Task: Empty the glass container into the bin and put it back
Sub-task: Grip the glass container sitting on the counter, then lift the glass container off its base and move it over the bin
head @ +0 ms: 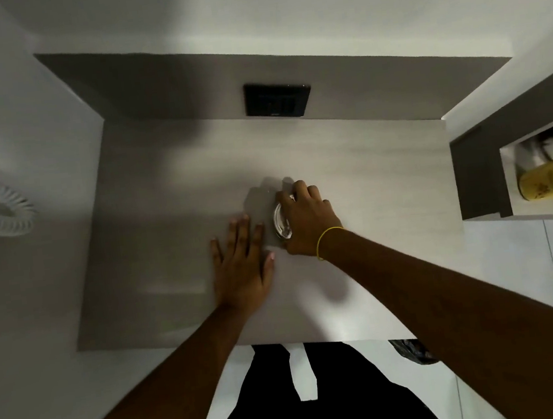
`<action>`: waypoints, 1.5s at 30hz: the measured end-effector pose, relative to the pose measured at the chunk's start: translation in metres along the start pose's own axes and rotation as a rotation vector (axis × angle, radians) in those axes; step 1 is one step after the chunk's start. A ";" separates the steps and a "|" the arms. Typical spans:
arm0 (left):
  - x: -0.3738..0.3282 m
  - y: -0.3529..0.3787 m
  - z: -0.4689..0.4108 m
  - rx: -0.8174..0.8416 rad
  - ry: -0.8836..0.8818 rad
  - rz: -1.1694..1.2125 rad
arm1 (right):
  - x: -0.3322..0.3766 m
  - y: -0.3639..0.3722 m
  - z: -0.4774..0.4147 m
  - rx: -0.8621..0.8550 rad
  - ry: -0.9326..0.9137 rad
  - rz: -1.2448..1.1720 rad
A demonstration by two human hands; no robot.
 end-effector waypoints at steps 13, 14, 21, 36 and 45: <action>0.000 0.001 0.002 -0.044 -0.008 -0.011 | -0.004 -0.004 0.008 0.024 -0.068 -0.034; 0.000 0.001 0.002 -0.044 -0.008 -0.012 | -0.005 -0.005 0.010 0.016 -0.069 -0.053; 0.001 0.002 0.003 -0.080 0.004 0.007 | -0.030 -0.015 0.030 -0.162 0.003 -0.247; 0.003 0.004 0.003 -0.130 0.030 -0.036 | -0.102 0.018 0.042 -0.253 0.173 -0.152; 0.002 0.002 0.002 -0.095 0.022 -0.022 | -0.098 0.012 0.040 -0.340 0.200 -0.101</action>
Point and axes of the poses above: each hand's wrist, its own z-axis away from the middle knuckle, its own y-axis out of the palm, x = y × z, the point moved 3 cm from there along -z, towards the middle knuckle, and after that the axes turned 1 degree about -y, right-handed, at the moved point
